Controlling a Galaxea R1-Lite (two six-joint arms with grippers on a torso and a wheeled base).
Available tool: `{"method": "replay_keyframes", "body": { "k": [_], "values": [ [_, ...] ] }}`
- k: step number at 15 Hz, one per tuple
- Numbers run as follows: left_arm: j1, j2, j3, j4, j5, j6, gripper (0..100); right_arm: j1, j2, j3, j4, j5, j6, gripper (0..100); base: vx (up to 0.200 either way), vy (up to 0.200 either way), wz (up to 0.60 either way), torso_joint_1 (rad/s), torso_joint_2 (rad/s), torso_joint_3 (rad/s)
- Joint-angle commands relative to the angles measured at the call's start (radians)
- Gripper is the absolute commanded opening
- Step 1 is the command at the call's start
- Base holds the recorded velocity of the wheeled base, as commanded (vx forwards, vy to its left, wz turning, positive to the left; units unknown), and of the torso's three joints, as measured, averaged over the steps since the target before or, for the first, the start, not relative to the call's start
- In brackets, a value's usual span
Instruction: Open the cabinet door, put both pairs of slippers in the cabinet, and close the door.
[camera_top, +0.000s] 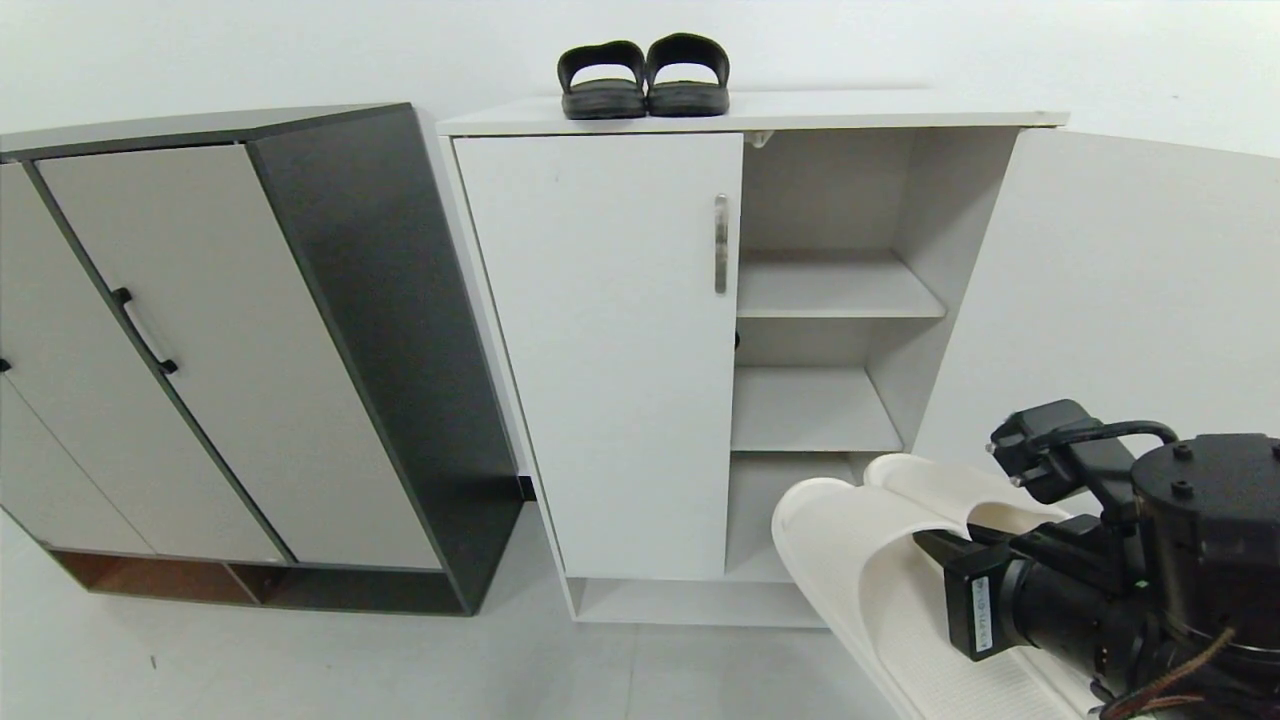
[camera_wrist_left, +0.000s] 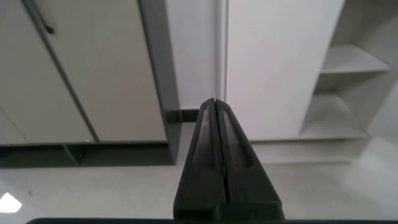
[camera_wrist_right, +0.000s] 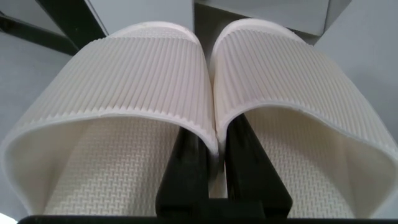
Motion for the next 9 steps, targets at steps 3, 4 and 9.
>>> {"method": "replay_keyframes", "body": {
  "k": [3, 4, 9],
  "values": [
    [0.0, -0.002, 0.003, 0.024, -0.035, 0.011, 0, 0.003, 0.01, 0.008, -0.02, -0.001, 0.0, 0, 0.0, 0.0, 0.0, 0.0, 0.0, 0.0],
    [0.0, -0.002, 0.003, 0.024, -0.035, 0.009, 0, 0.003, 0.01, 0.008, -0.028, 0.0, 0.0, 0, 0.0, 0.0, 0.0, 0.0, 0.0, 0.0],
    [0.0, -0.002, 0.002, 0.025, -0.035, -0.022, 0, 0.006, 0.03, 0.039, -0.045, 0.023, 0.006, 0, 0.0, 0.0, 0.0, 0.0, 0.0, 0.0]
  ]
}}
